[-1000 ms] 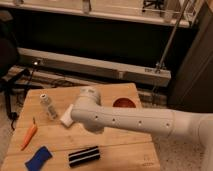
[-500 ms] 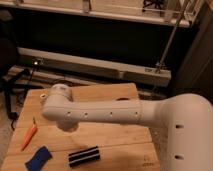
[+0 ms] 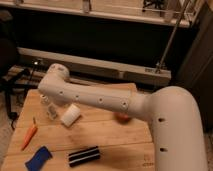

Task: Move the arm in a circular motion

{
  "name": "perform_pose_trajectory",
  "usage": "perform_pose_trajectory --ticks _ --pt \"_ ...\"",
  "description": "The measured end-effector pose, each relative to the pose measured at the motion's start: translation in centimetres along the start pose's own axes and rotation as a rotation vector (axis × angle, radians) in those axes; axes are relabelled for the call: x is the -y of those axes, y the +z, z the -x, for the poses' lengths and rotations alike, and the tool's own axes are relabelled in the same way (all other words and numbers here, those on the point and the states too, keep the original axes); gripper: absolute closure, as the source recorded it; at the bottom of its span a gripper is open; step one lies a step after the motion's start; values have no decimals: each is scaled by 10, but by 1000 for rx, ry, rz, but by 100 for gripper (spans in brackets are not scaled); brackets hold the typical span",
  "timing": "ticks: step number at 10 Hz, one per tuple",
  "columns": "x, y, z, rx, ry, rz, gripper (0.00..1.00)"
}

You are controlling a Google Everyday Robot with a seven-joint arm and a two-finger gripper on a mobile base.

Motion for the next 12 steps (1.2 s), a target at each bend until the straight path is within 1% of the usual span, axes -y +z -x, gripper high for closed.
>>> perform_pose_trajectory --ticks 1,2,3,4,5,6,7,8,9,10,11,12 --pt "-13 -4 -19 -29 24 7 100" --pt "-41 -12 -44 -67 76 29 100" --pt "-71 -18 -58 -89 131 52 100" --pt "-96 -20 -63 -97 176 71 100" --pt "-126 -21 -62 -95 233 96 100" --pt "-168 -21 -51 -82 317 130 100" --pt "-196 -21 -37 -69 375 154 100" --pt "-217 -22 -23 -58 426 170 100" --pt "-234 -25 -6 -47 478 178 100" --pt "-247 -29 16 -33 533 179 100" --pt "-253 -33 33 -25 563 178 100" --pt "-258 -38 57 -11 596 182 100"
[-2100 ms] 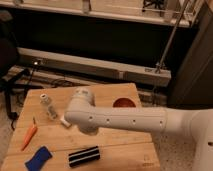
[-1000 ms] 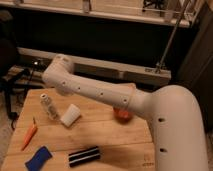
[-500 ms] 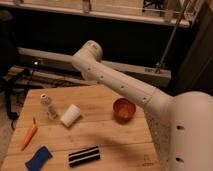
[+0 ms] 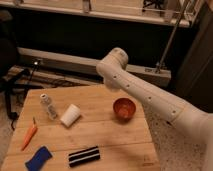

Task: Move the arm in a circular motion

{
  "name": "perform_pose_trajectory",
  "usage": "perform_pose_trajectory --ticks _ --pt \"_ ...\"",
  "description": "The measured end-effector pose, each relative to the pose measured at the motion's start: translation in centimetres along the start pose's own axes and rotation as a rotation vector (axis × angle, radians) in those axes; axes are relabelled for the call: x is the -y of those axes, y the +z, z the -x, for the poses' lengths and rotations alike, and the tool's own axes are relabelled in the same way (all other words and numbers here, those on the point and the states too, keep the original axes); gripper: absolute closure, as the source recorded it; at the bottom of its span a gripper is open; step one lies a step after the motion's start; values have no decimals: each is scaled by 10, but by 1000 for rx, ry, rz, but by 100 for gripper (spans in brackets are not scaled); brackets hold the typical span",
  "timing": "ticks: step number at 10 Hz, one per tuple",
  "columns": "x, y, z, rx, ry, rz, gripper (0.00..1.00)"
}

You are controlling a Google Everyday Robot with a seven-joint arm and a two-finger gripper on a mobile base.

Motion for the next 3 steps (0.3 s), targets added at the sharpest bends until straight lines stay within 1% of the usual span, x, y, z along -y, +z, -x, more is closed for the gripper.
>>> perform_pose_trajectory --ticks 1,2,3 --pt "-17 -3 23 20 30 5 100" --pt "-26 -7 43 37 47 -1 100" --pt "-29 -10 59 50 57 -16 100"
